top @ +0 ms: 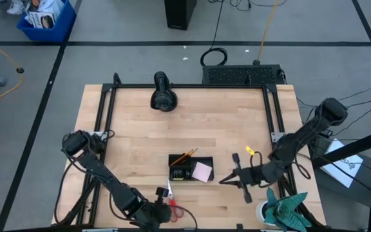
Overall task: Pick and place office supplies into organizer
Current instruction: Put the scissor into the desk organizer, then return to Home Position
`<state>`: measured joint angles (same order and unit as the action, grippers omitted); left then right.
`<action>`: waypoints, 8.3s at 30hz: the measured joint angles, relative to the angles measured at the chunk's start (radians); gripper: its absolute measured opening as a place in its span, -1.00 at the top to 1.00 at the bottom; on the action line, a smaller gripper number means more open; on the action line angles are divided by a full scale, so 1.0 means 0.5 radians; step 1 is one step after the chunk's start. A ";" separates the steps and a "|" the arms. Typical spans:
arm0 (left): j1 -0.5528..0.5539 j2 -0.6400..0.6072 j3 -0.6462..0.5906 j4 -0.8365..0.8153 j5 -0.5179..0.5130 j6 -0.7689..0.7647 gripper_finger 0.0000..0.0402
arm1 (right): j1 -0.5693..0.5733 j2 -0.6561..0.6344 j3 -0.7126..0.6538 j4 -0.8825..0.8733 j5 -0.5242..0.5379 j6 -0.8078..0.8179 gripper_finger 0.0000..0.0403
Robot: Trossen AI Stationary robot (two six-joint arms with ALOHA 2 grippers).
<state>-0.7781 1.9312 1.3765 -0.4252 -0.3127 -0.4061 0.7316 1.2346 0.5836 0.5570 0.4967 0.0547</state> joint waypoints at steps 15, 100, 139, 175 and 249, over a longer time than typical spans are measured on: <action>0.157 0.056 0.315 -0.267 0.266 0.997 0.84 | 0.016 -0.006 -0.153 0.268 0.072 -0.091 0.99; 0.310 -0.351 0.306 0.502 -0.604 1.120 0.90 | -0.089 -0.005 -0.154 0.134 0.054 -0.040 1.00; 0.702 -0.551 -0.585 1.974 -0.928 0.560 0.94 | -0.085 -0.005 -0.154 0.188 0.045 0.114 0.98; 0.741 -0.269 -0.947 2.045 -0.991 0.059 0.89 | -0.086 -0.005 -0.154 0.194 0.053 0.075 0.98; 0.271 -0.542 -1.027 1.406 -0.573 0.278 0.59 | -0.087 0.005 -0.154 -0.079 0.020 0.222 0.98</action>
<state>-0.6424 1.6604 0.8632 0.2777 -0.5993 -0.2672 0.6881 1.2369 0.5068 0.5175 0.5067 0.1658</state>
